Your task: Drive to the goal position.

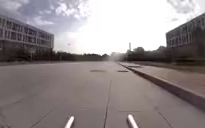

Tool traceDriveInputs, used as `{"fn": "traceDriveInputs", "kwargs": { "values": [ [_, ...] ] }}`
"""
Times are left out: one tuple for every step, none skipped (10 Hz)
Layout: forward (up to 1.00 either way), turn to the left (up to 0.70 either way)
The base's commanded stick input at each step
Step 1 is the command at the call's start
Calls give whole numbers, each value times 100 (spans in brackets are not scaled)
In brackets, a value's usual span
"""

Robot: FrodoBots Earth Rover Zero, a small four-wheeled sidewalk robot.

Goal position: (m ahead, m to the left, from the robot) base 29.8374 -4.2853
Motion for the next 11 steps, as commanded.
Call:
{"fn": "traceDriveInputs", "kwargs": {
  "values": [
    [100,0],
    [100,0],
    [100,0],
    [100,0],
    [100,0],
    [100,0],
    [100,0],
    [100,0],
    [100,0],
    [100,-5],
    [100,-25]
  ]
}}
